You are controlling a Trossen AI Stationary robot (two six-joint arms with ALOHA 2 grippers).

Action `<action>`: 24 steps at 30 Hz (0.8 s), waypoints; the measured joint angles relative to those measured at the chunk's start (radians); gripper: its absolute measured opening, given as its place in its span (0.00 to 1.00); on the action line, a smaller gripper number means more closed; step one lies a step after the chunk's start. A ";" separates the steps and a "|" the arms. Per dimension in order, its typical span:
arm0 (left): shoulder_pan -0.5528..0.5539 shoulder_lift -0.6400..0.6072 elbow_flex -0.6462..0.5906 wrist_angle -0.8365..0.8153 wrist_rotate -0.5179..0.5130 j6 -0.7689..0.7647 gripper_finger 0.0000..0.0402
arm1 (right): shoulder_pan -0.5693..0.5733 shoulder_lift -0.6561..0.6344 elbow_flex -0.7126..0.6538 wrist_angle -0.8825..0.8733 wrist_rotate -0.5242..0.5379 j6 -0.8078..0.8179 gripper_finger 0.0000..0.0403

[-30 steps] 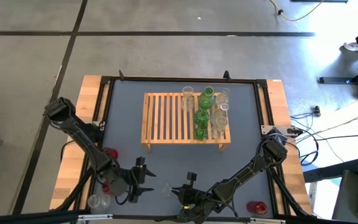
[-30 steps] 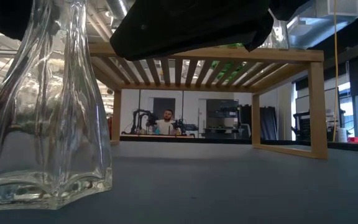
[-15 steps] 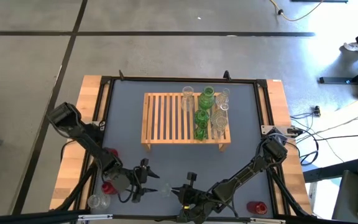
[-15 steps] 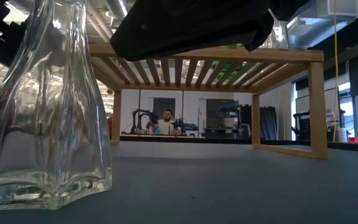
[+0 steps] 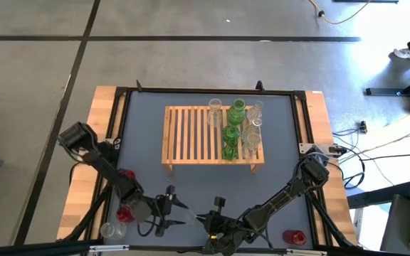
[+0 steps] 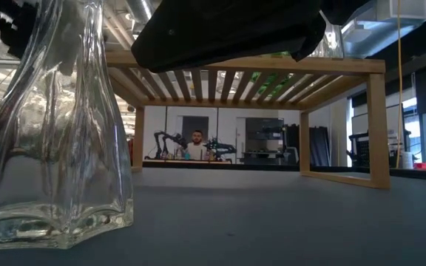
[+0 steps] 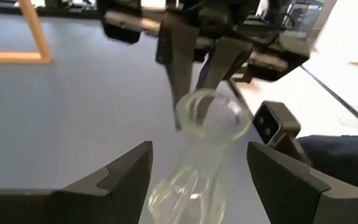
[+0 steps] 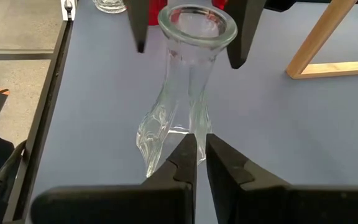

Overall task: Sort vases onto shelf
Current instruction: Put the transparent bottle on the shelf

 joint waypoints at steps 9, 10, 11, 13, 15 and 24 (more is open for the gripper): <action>0.014 0.081 0.080 0.015 0.000 0.024 0.63 | 0.000 0.000 0.000 0.000 0.000 0.000 0.06; 0.014 0.085 0.083 0.011 -0.001 0.025 0.62 | 0.000 0.000 0.000 0.000 0.000 0.000 0.06; 0.014 0.086 0.085 0.005 -0.001 0.025 0.60 | 0.000 0.000 0.000 0.000 0.000 0.000 0.06; 0.014 0.085 0.089 0.011 -0.003 0.026 0.56 | 0.000 0.000 0.000 0.000 0.000 0.000 0.06; 0.013 0.078 0.089 0.012 -0.004 0.035 0.49 | 0.000 0.000 0.000 0.000 0.000 0.000 0.06; 0.013 0.077 0.089 0.009 0.001 0.050 0.28 | 0.012 -0.010 0.000 -0.005 0.000 -0.014 0.06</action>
